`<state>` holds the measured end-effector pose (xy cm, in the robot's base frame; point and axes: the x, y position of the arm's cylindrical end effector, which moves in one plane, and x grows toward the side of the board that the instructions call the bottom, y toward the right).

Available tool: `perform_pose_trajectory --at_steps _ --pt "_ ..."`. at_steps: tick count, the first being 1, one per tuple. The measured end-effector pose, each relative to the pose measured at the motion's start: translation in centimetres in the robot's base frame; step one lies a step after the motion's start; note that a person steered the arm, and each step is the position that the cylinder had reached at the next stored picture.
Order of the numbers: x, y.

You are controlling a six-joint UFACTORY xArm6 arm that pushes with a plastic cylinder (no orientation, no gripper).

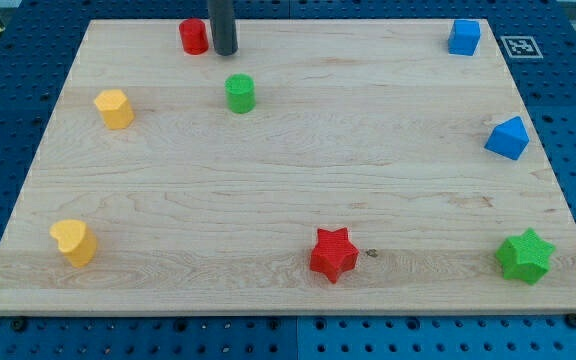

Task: Place the red circle toward the top left corner

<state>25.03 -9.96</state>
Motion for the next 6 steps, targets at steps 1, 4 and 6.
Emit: perform_pose_trajectory --at_steps 1,4,6 --pt "-1.5 -3.2" --pt "-2.0 -10.4" --pt "0.0 -3.0"
